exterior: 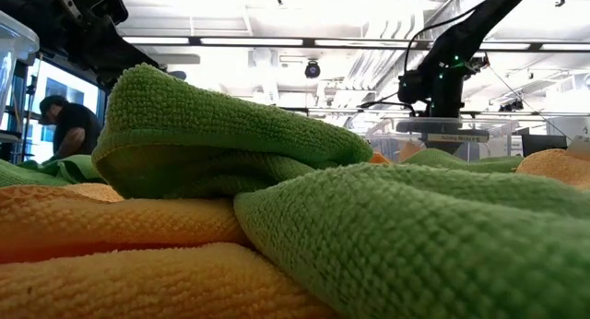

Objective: Sort microfiber towel by color & place in baskets
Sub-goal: Put the orange microfiber cloth into the top transparent bin, then put the green microfiber cloth into the bottom transparent bin

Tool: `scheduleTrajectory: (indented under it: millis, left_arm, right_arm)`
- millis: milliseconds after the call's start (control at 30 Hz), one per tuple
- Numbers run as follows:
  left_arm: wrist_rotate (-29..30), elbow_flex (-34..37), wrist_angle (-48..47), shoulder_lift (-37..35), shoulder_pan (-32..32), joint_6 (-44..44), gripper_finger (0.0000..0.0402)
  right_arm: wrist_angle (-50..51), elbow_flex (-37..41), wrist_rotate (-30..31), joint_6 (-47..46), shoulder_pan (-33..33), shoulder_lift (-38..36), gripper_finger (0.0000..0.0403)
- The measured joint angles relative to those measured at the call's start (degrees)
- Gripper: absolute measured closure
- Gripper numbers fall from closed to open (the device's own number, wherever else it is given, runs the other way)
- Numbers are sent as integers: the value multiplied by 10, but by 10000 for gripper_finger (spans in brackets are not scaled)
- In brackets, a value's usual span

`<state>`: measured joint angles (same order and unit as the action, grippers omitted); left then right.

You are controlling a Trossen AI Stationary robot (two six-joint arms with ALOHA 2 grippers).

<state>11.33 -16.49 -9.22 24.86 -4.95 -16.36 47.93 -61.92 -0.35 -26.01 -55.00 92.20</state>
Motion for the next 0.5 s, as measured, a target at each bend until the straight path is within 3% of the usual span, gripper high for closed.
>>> scheduleTrajectory:
  millis: [300,500]
  left_arm:
    - [0,0,-17,0,0,0,401]
    - [10,0,-29,0,0,0,401]
  right_arm:
    - [54,-82,-31,19,-1,-20,277]
    - [149,-157,-5,36,2,-72,255]
